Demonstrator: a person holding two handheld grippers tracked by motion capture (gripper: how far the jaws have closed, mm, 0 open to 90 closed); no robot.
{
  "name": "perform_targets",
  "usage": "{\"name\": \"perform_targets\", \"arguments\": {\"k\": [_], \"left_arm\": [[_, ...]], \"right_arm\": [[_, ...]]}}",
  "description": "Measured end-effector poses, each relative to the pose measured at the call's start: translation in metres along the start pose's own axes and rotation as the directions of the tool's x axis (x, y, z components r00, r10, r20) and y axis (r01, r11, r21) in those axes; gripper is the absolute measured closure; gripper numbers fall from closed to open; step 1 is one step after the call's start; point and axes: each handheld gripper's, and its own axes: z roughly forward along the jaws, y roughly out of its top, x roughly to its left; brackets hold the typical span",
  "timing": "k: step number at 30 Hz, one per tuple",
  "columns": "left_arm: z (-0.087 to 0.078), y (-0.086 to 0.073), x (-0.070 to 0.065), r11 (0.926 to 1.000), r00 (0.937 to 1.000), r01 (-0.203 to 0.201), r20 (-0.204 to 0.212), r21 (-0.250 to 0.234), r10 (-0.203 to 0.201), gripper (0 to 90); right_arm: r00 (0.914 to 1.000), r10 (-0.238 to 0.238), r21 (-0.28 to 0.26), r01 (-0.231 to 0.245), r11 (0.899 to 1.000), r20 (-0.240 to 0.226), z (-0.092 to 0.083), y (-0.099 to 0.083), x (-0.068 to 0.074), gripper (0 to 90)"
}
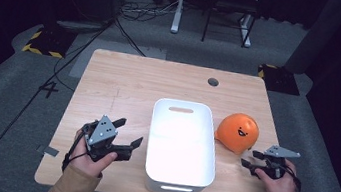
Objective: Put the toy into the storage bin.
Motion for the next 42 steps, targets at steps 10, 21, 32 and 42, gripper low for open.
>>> {"name": "perform_targets", "arguments": {"k": [10, 21, 32, 42], "left_arm": [[-0.013, 0.0, 0.017, 0.9999, 0.9954, -0.001, -0.096, 0.014, 0.003, 21.6], [-0.025, -0.023, 0.026, 0.9968, 0.9861, 0.054, -0.16, 0.058, -0.044, 21.8], [-0.024, -0.052, 0.042, 0.9883, 0.9729, 0.111, -0.214, 0.104, -0.087, 23.2], [-0.018, -0.071, 0.06, 0.9802, 0.9627, 0.15, -0.245, 0.129, -0.115, 23.7]], "right_arm": [[0.9987, 0.045, -0.066, -0.047, 0.997, -0.021, -0.026, 0.018, -0.004, 40.0], [0.999, 0.026, -0.181, -0.032, 0.983, -0.037, -0.037, 0.05, -0.006, 40.2], [0.9981, 0.048, -0.257, -0.056, 0.965, -0.038, -0.037, 0.069, -0.014, 40.9], [0.9993, 0.028, -0.303, -0.034, 0.952, -0.025, -0.025, 0.087, -0.015, 44.7]]}}
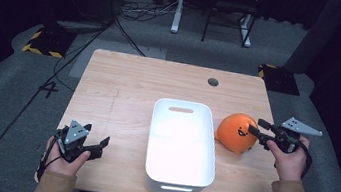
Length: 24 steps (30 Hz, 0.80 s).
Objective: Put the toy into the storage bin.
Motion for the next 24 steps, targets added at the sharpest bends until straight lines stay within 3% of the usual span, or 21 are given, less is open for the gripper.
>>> {"name": "perform_targets", "arguments": {"k": [3, 6, 13, 16, 19, 23, 24], "left_arm": [[0.006, -0.003, 0.003, 0.9999, 0.9999, 0.013, 0.0, 0.008, -0.013, 24.0], [0.018, -0.01, 0.012, 0.9977, 0.9988, 0.049, -0.009, 0.047, -0.048, 24.2], [0.033, -0.022, 0.025, 0.9937, 0.9965, 0.052, -0.07, 0.1, -0.045, 24.5], [0.038, -0.027, 0.029, 0.9912, 0.9951, 0.059, -0.086, 0.118, -0.049, 24.5], [0.04, -0.03, 0.029, 0.9837, 0.9939, 0.074, -0.093, 0.164, -0.06, 25.7], [0.039, -0.03, 0.03, 0.9838, 0.9934, 0.078, -0.096, 0.162, -0.062, 25.4], [0.041, -0.03, 0.03, 0.9759, 0.9932, 0.081, -0.098, 0.202, -0.063, 25.3]], "right_arm": [[0.9999, -0.001, -0.003, 0.001, 1.0, 0.011, 0.005, 0.002, -0.001, 45.8], [0.9996, 0.019, -0.019, -0.018, 1.0, 0.021, 0.009, 0.002, -0.003, 46.9], [0.9988, 0.023, 0.012, -0.022, 1.0, -0.043, 0.014, 0.003, -0.004, 66.7], [0.999, 0.01, 0.018, -0.01, 1.0, -0.043, 0.014, 0.005, -0.002, 74.1], [0.9985, 0.005, 0.008, -0.005, 1.0, -0.055, 0.012, 0.006, 0.0, 79.7], [0.9986, -0.017, 0.009, 0.018, 1.0, -0.05, 0.011, 0.008, 0.001, 81.4], [0.9983, -0.026, 0.015, 0.027, 1.0, -0.051, 0.009, 0.01, 0.002, 81.9]]}}
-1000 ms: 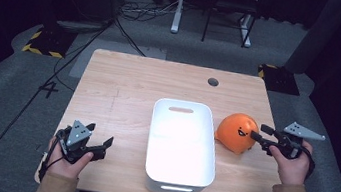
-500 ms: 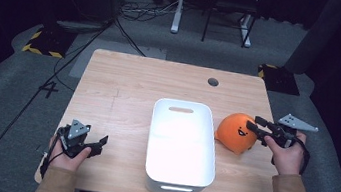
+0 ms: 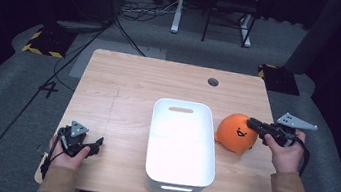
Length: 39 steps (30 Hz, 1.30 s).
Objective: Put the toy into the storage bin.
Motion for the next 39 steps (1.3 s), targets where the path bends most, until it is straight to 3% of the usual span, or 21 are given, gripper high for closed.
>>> {"name": "perform_targets", "arguments": {"k": [6, 7, 10, 14, 22, 33, 39], "left_arm": [[0.001, 0.0, -0.001, 0.9997, 0.9998, -0.018, -0.002, 0.018, 0.018, 22.7], [0.001, 0.0, -0.001, 0.9997, 0.9998, -0.019, 0.002, 0.019, 0.019, 22.0], [0.002, 0.001, -0.001, 0.9995, 0.9997, -0.022, 0.002, 0.02, 0.022, 20.8], [0.002, 0.001, -0.001, 0.9995, 0.9997, -0.024, 0.005, 0.022, 0.023, 20.0], [0.002, 0.001, -0.001, 0.9994, 0.9997, -0.025, 0.005, 0.023, 0.025, 19.9], [0.003, 0.002, -0.001, 0.9994, 0.9996, -0.027, 0.009, 0.021, 0.027, 19.1], [0.003, 0.002, -0.001, 0.9994, 0.9996, -0.027, 0.008, 0.021, 0.027, 19.1]], "right_arm": [[0.9995, 0.017, -0.041, -0.018, 0.999, -0.028, -0.008, 0.005, -0.001, 82.1], [0.9981, 0.031, -0.067, -0.034, 0.997, -0.053, -0.012, 0.007, -0.002, 82.1], [0.9962, 0.016, -0.096, -0.024, 0.995, -0.086, -0.017, 0.01, -0.004, 82.2], [0.9955, -0.013, -0.122, 0.002, 0.992, -0.093, -0.021, 0.016, -0.001, 82.5], [0.9876, -0.028, -0.178, 0.0, 0.984, -0.155, -0.025, 0.025, 0.003, 82.8], [0.9853, -0.056, -0.193, 0.024, 0.981, -0.162, -0.031, 0.039, 0.007, 83.0], [0.9809, -0.094, -0.2, 0.059, 0.978, -0.17, -0.035, 0.054, 0.009, 83.1]]}}
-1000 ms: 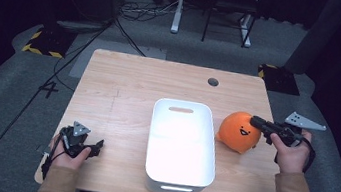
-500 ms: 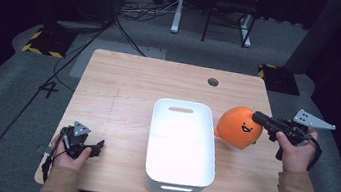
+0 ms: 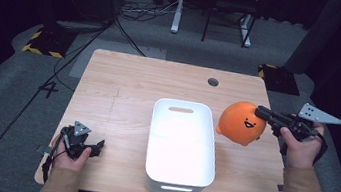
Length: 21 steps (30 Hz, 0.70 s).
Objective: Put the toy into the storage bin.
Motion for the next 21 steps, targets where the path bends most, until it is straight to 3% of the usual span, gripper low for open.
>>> {"name": "perform_targets", "arguments": {"k": [21], "left_arm": [[0.001, 0.001, 0.0, 1.0, 1.0, -0.003, 0.004, 0.009, 0.003, 17.4]], "right_arm": [[0.9976, -0.069, -0.032, 0.068, 0.997, -0.009, -0.001, 0.049, 0.012, 83.3]]}}
